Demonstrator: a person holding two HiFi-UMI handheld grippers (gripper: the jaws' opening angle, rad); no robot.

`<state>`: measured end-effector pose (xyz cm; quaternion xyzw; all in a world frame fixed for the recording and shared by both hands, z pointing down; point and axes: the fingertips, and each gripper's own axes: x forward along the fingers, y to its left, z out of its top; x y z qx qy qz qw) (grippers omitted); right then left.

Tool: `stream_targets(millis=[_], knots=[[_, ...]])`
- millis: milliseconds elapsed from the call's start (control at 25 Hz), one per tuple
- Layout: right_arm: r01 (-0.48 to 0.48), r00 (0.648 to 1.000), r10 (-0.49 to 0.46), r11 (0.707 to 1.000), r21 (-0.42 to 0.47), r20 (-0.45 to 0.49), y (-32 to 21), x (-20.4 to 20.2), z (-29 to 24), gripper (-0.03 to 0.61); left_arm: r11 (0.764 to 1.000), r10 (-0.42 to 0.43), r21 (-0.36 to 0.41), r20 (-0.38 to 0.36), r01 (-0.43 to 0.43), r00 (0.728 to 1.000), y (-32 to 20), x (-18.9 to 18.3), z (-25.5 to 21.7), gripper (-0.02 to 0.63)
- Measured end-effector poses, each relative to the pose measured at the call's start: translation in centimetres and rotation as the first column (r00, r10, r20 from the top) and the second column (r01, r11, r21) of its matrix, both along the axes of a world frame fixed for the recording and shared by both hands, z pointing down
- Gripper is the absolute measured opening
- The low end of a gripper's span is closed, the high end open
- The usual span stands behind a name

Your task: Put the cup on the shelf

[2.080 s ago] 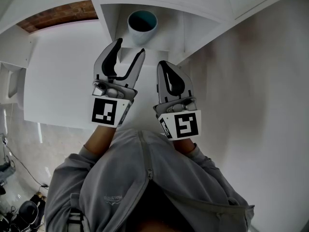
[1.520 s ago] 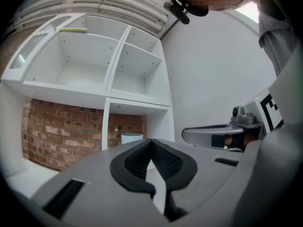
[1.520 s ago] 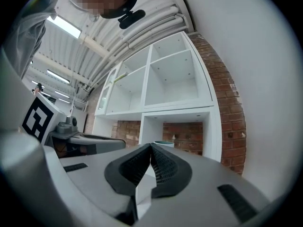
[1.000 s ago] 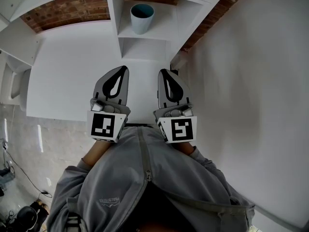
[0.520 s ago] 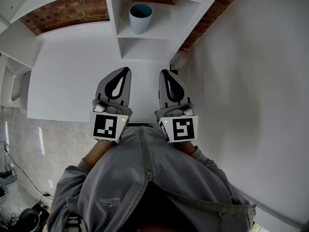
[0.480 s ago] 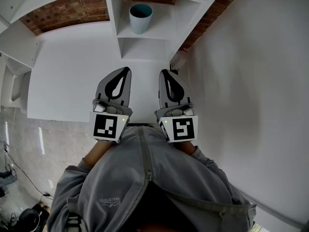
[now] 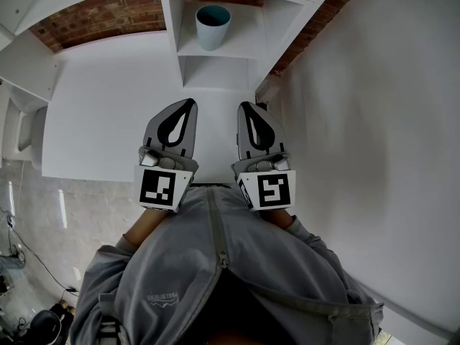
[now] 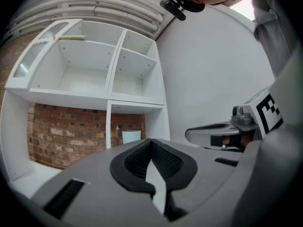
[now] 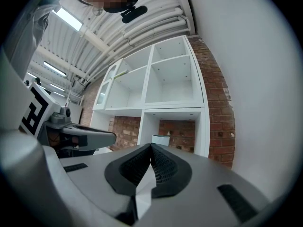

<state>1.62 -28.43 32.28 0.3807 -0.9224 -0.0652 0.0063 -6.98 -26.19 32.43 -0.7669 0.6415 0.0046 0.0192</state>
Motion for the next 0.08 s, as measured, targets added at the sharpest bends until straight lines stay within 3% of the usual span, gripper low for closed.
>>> stream_targets(millis=[80], knots=[[0.001, 1.0, -0.001, 1.0, 0.001, -0.003, -0.16, -0.14, 0.1, 0.028, 1.0, -0.001, 0.001, -0.004, 0.001, 1.0, -0.13, -0.17, 0.02, 0.008]])
